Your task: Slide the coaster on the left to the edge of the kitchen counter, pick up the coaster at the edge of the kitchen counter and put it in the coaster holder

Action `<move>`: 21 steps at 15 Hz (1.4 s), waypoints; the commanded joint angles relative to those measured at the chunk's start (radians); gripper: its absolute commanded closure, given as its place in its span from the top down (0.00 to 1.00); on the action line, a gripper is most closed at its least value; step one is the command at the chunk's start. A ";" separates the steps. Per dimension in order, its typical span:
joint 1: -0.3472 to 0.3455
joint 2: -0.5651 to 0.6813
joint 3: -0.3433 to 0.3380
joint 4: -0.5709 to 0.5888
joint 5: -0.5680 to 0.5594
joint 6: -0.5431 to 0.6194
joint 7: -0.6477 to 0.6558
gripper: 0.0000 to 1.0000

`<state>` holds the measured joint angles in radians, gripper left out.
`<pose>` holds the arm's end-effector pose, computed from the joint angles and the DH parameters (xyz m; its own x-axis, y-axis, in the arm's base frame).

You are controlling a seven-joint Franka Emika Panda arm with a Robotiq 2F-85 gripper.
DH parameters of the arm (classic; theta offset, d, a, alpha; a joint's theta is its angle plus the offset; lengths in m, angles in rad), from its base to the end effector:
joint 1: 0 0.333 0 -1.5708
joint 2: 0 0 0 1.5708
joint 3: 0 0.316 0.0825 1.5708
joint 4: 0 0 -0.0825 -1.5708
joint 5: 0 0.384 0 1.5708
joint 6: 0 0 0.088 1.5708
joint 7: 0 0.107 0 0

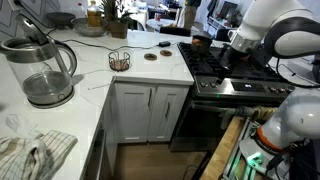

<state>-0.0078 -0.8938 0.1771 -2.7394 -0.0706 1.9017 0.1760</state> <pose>0.2894 0.0435 0.4659 0.9961 -0.0395 0.0790 -0.0542 -0.9797 0.1932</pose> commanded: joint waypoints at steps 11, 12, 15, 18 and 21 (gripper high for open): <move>0.013 0.003 -0.011 0.002 -0.009 -0.003 0.009 1.00; 0.013 0.003 -0.011 0.002 -0.009 -0.003 0.009 1.00; 0.013 0.003 -0.011 0.002 -0.009 -0.003 0.009 1.00; -0.032 0.087 -0.021 0.061 -0.040 0.104 0.022 1.00; -0.057 0.235 -0.063 0.166 -0.029 0.227 -0.002 1.00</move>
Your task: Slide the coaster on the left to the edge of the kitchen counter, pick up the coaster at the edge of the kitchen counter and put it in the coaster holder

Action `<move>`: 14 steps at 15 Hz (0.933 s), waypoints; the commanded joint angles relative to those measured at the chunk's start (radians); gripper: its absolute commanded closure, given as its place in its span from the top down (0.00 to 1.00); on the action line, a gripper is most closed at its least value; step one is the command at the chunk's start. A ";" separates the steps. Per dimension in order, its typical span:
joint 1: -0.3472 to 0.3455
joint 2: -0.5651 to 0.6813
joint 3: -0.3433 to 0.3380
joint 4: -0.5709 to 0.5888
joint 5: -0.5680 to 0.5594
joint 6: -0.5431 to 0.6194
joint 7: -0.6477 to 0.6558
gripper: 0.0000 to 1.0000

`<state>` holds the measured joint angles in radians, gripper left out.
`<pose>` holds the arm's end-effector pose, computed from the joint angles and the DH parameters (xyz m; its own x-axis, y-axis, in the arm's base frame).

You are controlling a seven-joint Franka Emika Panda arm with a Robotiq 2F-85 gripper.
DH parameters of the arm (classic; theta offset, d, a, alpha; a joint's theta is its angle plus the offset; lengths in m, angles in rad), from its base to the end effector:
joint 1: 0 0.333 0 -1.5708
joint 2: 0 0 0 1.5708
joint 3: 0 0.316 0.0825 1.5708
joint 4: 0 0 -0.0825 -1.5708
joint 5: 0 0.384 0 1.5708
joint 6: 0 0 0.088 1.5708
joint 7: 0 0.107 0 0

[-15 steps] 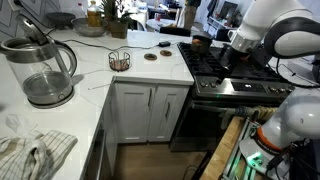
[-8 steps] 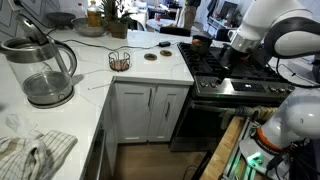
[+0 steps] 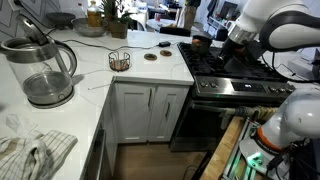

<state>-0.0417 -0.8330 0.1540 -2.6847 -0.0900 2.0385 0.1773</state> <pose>0.3194 0.0327 0.4885 0.9774 -0.0525 0.2047 -0.0873 -0.9824 0.1652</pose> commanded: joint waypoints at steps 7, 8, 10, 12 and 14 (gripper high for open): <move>-0.034 0.564 -0.109 0.441 0.024 0.241 0.000 1.00; -0.028 0.618 -0.128 0.492 0.042 0.259 -0.022 1.00; -0.024 0.710 -0.144 0.585 0.063 0.270 -0.026 1.00; -0.021 0.646 -0.141 0.525 0.042 0.266 -0.006 1.00; -0.020 0.687 -0.145 0.561 0.045 0.266 -0.007 1.00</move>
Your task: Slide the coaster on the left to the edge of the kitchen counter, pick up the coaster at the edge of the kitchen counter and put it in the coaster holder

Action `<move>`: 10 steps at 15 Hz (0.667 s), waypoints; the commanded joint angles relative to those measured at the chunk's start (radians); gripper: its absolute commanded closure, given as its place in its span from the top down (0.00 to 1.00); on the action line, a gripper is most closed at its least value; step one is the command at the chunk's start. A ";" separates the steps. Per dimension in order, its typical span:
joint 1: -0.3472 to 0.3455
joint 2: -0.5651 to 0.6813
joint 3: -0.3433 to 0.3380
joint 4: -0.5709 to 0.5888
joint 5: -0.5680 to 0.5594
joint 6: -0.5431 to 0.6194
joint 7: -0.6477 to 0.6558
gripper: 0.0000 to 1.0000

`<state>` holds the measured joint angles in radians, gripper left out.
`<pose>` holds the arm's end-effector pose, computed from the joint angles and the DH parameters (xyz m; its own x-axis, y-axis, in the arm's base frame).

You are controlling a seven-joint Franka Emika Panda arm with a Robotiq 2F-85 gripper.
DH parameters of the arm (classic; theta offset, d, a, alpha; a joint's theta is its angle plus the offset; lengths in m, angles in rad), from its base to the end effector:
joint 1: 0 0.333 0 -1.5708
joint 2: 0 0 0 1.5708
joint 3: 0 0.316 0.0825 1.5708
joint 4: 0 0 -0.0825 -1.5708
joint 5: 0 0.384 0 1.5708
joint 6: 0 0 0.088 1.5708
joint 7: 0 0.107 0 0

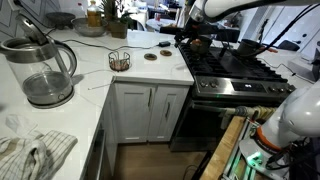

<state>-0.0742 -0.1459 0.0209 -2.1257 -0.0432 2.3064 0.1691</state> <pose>0.5377 -0.0292 0.5075 0.9275 -0.1885 0.3227 -0.1952 -0.9807 -0.0118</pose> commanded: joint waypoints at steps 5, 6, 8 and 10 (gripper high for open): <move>0.016 -0.019 -0.011 -0.002 -0.002 -0.002 0.001 1.00; 0.016 -0.019 -0.010 -0.003 -0.002 -0.002 0.001 1.00; 0.002 0.020 -0.005 0.021 -0.045 0.030 0.060 1.00; 0.001 0.097 -0.009 0.079 -0.040 0.070 0.103 1.00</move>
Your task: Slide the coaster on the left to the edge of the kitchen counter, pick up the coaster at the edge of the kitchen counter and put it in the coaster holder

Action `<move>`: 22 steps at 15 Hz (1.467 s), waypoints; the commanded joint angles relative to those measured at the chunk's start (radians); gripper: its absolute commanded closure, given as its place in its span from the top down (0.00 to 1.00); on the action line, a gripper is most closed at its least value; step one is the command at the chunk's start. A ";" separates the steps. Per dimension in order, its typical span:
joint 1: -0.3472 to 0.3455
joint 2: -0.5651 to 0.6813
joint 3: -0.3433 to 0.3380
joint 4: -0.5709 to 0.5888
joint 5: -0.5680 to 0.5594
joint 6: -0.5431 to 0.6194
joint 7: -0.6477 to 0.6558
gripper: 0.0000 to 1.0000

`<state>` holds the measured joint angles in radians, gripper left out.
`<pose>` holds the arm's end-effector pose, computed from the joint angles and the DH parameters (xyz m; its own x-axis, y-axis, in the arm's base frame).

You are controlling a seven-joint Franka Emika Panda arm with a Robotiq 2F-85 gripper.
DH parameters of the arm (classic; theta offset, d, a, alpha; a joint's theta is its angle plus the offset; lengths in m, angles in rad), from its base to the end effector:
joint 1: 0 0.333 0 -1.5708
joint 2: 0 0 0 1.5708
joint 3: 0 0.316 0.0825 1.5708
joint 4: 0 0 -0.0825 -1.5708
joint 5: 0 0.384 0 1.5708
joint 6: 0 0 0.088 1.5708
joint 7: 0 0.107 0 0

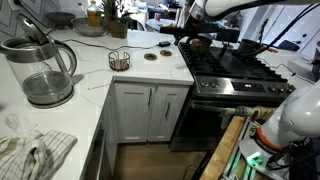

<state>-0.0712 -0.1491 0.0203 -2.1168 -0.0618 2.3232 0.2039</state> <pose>0.5397 -0.0282 0.5157 0.9130 -0.2066 0.3517 -0.2165 -0.9762 -0.0115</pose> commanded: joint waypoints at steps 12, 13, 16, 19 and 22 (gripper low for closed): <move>0.084 0.580 -0.105 0.456 -0.091 0.276 0.303 1.00; 0.095 0.614 -0.121 0.488 -0.096 0.288 0.314 1.00; 0.122 0.697 -0.158 0.573 -0.092 0.299 0.328 1.00; 0.148 0.760 -0.192 0.635 -0.086 0.294 0.356 1.00; 0.163 0.816 -0.214 0.692 -0.071 0.289 0.396 1.00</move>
<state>0.0636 0.5928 -0.1526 -1.5042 -0.1507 2.6090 0.5527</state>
